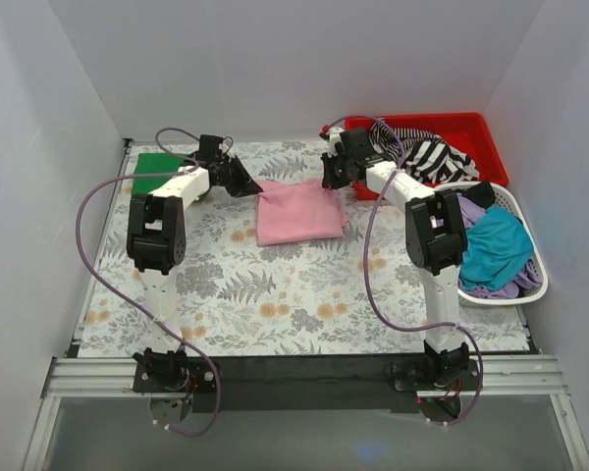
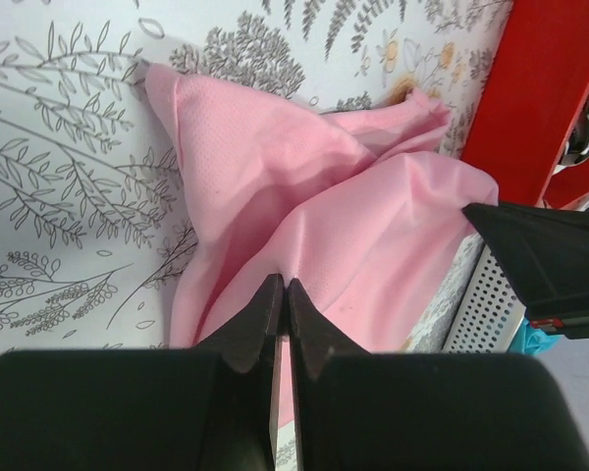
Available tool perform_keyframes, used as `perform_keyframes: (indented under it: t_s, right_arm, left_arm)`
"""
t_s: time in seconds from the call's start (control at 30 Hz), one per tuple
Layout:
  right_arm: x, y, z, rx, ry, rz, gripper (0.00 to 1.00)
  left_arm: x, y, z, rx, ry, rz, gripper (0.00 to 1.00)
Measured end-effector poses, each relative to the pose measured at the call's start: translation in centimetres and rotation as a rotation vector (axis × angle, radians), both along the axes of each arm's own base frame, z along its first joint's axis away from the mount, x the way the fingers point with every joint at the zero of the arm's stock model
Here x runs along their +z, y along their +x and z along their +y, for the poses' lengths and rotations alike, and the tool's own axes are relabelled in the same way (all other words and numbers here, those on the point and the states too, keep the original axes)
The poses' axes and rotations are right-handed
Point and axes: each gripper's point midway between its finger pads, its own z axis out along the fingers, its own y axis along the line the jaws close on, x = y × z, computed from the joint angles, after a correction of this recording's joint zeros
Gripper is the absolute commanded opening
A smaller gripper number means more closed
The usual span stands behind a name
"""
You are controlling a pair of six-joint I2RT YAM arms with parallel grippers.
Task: Fold and stack the t-shirts
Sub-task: Fold the tshirt
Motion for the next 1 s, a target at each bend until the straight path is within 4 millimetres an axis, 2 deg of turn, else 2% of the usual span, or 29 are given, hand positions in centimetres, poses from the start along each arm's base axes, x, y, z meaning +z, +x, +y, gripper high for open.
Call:
perform_keyframes:
  t_s: [0.17, 0.37, 0.47, 0.77, 0.8, 0.9, 0.93, 1.0]
  right_arm:
    - [0.4, 0.2, 0.1, 0.002, 0.005, -0.007, 0.01]
    - [2.8, 1.5, 0.7, 0.003, 0.028, -0.064, 0.01]
    - [3.4, 2.0, 0.7, 0.001, 0.037, -0.086, 0.01]
    - [4.0, 3.3, 0.7, -0.016, 0.04, -0.126, 0.01]
    - [4.2, 3.5, 0.8, -0.019, 0.041, -0.134, 0.06]
    - [5.0, 5.1, 1.2, -0.03, 0.05, -0.17, 0.11]
    - [5.2, 5.8, 1.4, -0.034, 0.057, -0.187, 0.17]
    - [4.8, 7.4, 1.9, -0.04, 0.065, -0.209, 0.2]
  left_arm:
    - [1.5, 1.3, 0.4, 0.015, -0.003, -0.044, 0.0]
    - [4.4, 3.5, 1.5, 0.047, -0.019, -0.109, 0.0]
    - [5.5, 4.3, 2.0, 0.056, -0.027, -0.141, 0.0]
    - [6.6, 5.7, 2.3, 0.083, -0.057, -0.202, 0.0]
    - [6.8, 6.0, 2.2, 0.084, -0.062, -0.21, 0.0]
    - [6.6, 7.5, 2.3, 0.093, -0.079, -0.235, 0.0]
    - [6.2, 8.1, 2.2, 0.094, -0.088, -0.241, 0.0]
    - [4.9, 9.2, 2.2, 0.096, -0.107, -0.237, 0.0]
